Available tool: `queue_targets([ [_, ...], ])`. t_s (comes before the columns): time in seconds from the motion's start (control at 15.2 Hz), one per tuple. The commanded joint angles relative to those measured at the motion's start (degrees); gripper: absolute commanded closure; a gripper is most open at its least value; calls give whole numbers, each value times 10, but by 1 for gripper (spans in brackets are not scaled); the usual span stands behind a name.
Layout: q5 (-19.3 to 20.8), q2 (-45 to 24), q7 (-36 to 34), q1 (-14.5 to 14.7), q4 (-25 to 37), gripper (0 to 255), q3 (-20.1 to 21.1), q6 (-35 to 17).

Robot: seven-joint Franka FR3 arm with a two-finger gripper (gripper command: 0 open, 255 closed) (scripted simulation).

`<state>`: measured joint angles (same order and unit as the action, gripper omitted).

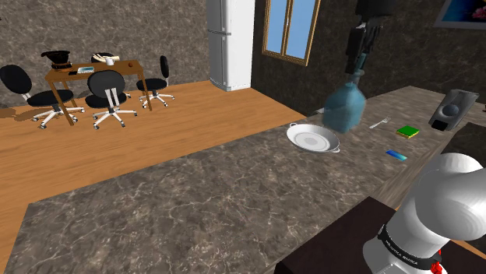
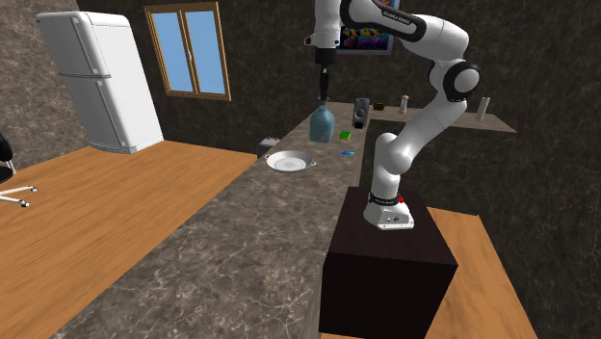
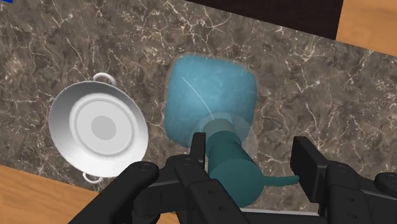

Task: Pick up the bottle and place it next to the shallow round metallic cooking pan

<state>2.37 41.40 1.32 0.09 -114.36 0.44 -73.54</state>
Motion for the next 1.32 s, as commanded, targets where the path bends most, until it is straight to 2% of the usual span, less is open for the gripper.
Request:
queue_targets([
  [0.0, 19, 11, 32, -5, -6, 255, -28, 3],
  [0.59, 100, 33, 157, -23, -4, 255, -139, 12],
  [1.25, 180, 5, 297, -29, 53, 255, -270, 5],
])
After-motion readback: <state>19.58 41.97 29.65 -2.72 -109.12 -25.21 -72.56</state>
